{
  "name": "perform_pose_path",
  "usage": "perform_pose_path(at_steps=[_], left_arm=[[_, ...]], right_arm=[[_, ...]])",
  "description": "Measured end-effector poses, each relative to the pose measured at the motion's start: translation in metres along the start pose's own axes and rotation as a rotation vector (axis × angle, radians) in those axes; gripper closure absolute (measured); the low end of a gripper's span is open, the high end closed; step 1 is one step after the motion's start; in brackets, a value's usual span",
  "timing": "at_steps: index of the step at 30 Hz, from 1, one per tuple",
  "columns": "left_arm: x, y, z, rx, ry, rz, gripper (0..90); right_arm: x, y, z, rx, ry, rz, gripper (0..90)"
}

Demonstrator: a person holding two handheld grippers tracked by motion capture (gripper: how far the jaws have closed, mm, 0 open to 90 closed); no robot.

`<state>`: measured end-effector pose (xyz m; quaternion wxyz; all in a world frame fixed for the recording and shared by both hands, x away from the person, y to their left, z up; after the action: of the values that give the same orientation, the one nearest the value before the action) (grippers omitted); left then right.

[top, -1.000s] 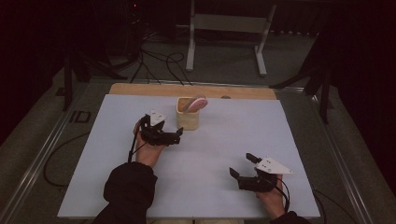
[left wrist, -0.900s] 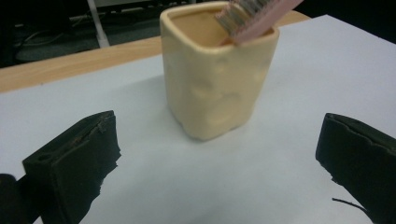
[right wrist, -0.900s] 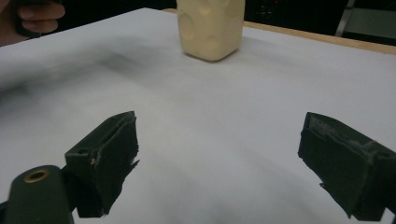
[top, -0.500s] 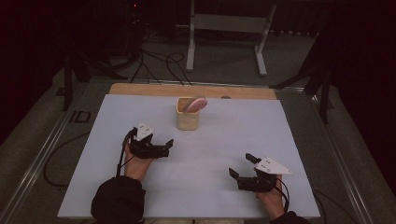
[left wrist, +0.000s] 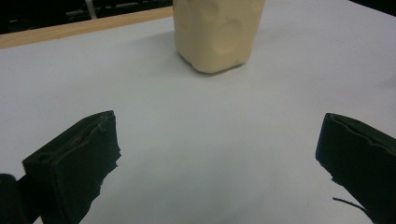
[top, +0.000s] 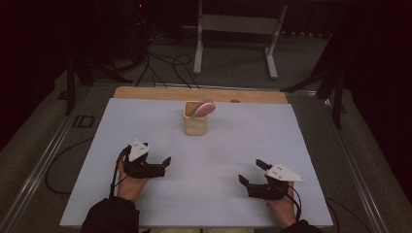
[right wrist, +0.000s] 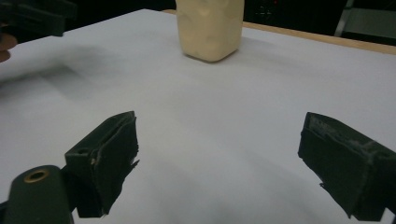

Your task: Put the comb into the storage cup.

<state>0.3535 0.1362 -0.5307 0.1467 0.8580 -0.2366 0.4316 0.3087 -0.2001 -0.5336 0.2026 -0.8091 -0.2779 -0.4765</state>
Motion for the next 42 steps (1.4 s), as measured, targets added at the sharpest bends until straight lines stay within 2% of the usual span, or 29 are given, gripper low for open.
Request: perform_pose_path(at_steps=[5, 10, 15, 17, 21, 26, 33, 38, 42], left_arm=[[-0.016, -0.003, -0.013, -0.004, 0.012, 0.005, 0.0], [-0.023, -0.002, -0.02, -0.011, 0.024, 0.014, 0.0], [-0.032, -0.004, -0.034, -0.017, 0.068, 0.0, 0.0], [-0.037, -0.005, -0.037, -0.01, 0.062, 0.003, 0.0], [-0.041, -0.009, -0.047, -0.008, 0.088, -0.017, 0.0], [-0.042, -0.011, -0.055, -0.005, 0.111, -0.022, 0.0], [-0.04, -0.014, -0.065, 0.017, 0.149, -0.013, 0.0], [-0.04, -0.016, -0.066, 0.027, 0.15, -0.005, 0.0], [-0.039, -0.016, -0.067, 0.028, 0.157, -0.007, 0.0]], right_arm=[[0.001, 0.0, -0.001, -0.001, 0.003, 0.001, 11.6], [0.002, 0.0, -0.002, -0.004, 0.007, 0.002, 11.5], [0.003, 0.0, -0.005, -0.001, 0.018, 0.01, 11.5], [0.004, 0.0, -0.006, -0.002, 0.02, 0.011, 11.5], [0.004, 0.001, -0.007, -0.002, 0.024, 0.014, 11.5], [0.005, 0.001, -0.01, -0.003, 0.031, 0.019, 11.5], [0.003, 0.012, -0.021, -0.035, 0.043, 0.051, 11.4], [-0.001, 0.017, -0.027, -0.046, 0.037, 0.06, 11.4], [-0.003, 0.016, -0.024, -0.041, 0.023, 0.061, 11.2]])
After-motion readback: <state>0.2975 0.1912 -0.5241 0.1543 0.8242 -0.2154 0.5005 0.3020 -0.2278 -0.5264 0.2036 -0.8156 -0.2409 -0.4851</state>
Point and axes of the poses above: each handheld gripper's, and its own axes: z roughly forward along the jaws, x roughly out of its top, y roughly to its right, the point moved 8 cm from there along z, roughly forward along the jaws, and after that the axes turned 6 degrees about -y, right-handed, at the moved point
